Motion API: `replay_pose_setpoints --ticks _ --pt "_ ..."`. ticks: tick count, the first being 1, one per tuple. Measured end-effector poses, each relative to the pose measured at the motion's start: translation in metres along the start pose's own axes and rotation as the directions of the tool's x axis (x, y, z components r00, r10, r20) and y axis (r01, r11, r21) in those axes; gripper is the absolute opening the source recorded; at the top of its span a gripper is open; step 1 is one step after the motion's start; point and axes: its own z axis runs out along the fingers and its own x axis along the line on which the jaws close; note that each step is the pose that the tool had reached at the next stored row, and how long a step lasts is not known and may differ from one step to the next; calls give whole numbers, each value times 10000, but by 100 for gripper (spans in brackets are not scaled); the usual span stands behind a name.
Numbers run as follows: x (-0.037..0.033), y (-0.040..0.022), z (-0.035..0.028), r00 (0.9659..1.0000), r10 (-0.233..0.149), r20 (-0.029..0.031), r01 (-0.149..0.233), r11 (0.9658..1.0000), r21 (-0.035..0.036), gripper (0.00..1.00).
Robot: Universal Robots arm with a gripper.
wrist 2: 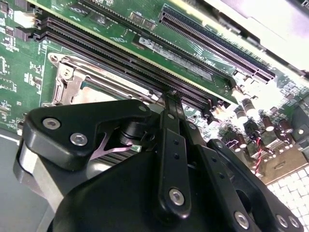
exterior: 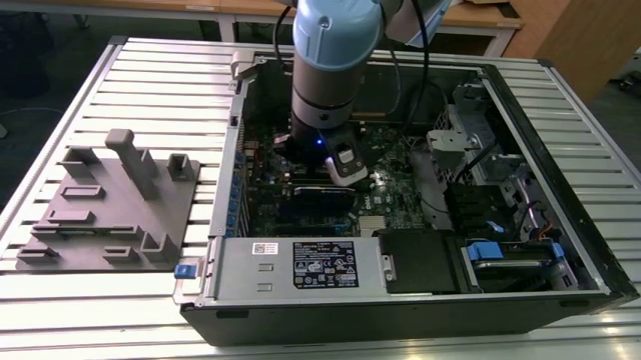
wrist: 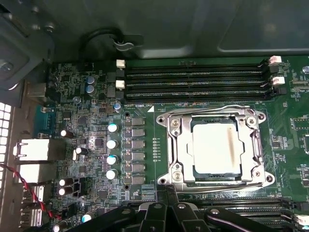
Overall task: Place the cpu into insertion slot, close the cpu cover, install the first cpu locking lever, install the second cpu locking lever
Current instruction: 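Install the second cpu locking lever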
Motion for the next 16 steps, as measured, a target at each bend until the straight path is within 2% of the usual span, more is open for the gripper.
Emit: replay_pose_setpoints --ticks 16 --pt "23 47 13 10000 -1 0 1 10000 -2 11"
